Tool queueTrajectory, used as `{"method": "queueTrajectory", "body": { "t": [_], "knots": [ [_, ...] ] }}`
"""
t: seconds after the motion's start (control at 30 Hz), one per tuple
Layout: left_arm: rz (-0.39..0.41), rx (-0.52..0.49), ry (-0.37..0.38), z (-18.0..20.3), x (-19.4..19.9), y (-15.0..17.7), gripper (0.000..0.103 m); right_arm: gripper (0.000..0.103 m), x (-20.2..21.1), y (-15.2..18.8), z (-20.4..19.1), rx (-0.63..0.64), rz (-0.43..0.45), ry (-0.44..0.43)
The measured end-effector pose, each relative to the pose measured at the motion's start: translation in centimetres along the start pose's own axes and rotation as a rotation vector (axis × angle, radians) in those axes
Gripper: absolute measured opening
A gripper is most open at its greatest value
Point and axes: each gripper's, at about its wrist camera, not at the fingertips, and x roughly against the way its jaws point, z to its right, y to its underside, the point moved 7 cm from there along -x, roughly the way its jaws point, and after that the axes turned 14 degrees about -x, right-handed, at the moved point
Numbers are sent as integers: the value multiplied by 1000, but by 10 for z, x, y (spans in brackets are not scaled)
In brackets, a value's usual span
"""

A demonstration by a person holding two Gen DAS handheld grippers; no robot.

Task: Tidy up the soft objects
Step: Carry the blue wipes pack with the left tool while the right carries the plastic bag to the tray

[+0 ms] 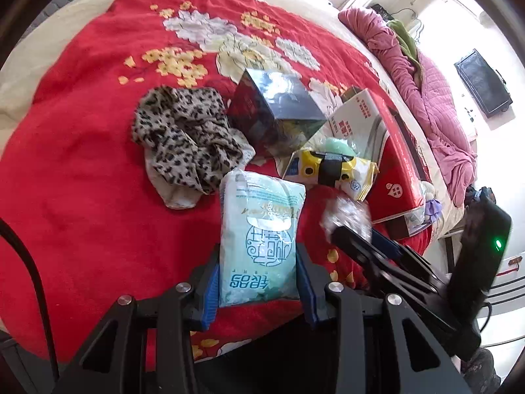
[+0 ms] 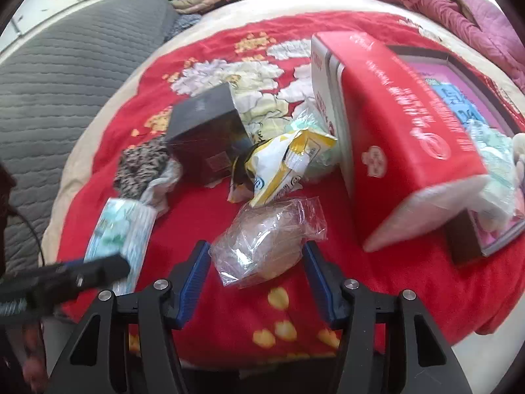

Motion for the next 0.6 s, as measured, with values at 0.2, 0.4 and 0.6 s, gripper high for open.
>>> {"method": "queueTrajectory", "body": {
  "t": [0.2, 0.4, 0.6],
  "knots": [
    [43, -24, -21, 8, 19, -10, 41, 35, 48, -16, -11, 55, 117, -37],
    [60, -26, -19, 18, 16, -19, 41, 35, 18, -17, 2, 84, 68, 54],
    [60, -22, -22, 16, 14, -16, 41, 55, 27, 1, -11, 147, -22, -120]
  ]
}}
